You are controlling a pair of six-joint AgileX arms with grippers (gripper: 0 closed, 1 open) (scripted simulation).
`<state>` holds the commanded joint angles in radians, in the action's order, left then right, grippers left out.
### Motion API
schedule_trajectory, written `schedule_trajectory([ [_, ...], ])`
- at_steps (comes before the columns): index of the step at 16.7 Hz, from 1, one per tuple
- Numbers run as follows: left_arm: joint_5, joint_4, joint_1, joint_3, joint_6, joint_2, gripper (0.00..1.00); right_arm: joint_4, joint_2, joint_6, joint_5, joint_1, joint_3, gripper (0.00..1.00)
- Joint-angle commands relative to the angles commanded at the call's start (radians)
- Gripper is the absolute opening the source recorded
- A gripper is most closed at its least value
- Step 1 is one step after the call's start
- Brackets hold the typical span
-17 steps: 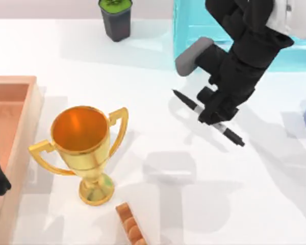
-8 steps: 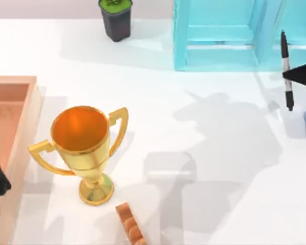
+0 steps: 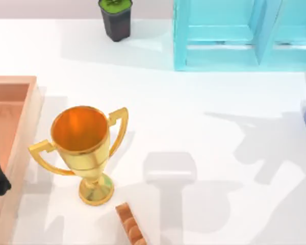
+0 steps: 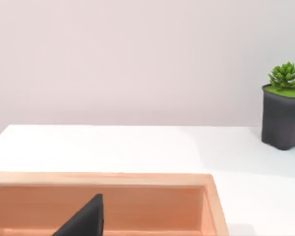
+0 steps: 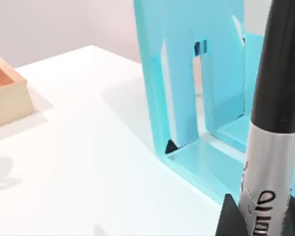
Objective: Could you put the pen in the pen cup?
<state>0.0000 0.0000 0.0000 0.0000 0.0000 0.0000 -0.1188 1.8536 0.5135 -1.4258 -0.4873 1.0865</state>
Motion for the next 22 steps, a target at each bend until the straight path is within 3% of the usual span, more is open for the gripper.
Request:
schedule_trajectory([
  [4,0.0,0.0,0.0,0.0,0.0,0.0,1.0,-0.093,-0.038,0.023,-0.093,-0.029,-0.015,0.0],
  [20,0.0,0.0,0.0,0.0,0.0,0.0,1.0,-0.271,-0.031,-0.111,-0.082,-0.017,-0.053,0.0],
  [22,0.0,0.0,0.0,0.0,0.0,0.0,1.0,-0.271,-0.031,-0.111,-0.082,-0.017,-0.053,0.15],
])
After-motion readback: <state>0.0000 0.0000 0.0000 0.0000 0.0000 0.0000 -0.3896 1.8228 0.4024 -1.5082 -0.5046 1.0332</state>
